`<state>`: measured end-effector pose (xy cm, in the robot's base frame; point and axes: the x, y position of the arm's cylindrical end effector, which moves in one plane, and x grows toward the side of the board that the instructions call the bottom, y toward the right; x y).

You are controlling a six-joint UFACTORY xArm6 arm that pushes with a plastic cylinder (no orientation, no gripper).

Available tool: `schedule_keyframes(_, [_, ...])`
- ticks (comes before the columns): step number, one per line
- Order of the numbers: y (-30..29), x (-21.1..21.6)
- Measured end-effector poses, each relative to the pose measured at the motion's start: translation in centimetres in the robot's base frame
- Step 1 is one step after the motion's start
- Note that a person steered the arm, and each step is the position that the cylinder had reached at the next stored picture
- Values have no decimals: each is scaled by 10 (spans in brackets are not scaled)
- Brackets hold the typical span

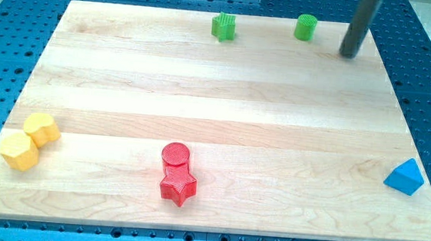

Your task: Move the green circle to the bottom of the green star

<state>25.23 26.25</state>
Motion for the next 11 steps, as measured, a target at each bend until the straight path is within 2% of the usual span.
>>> schedule_keyframes(1, [-38, -40])
schedule_keyframes(2, [-120, -36])
schedule_keyframes(3, [-161, -23])
schedule_keyframes(4, [-170, 1])
schedule_keyframes(5, [-213, -4])
schedule_keyframes(10, [-218, 24])
schedule_keyframes(11, [-213, 70])
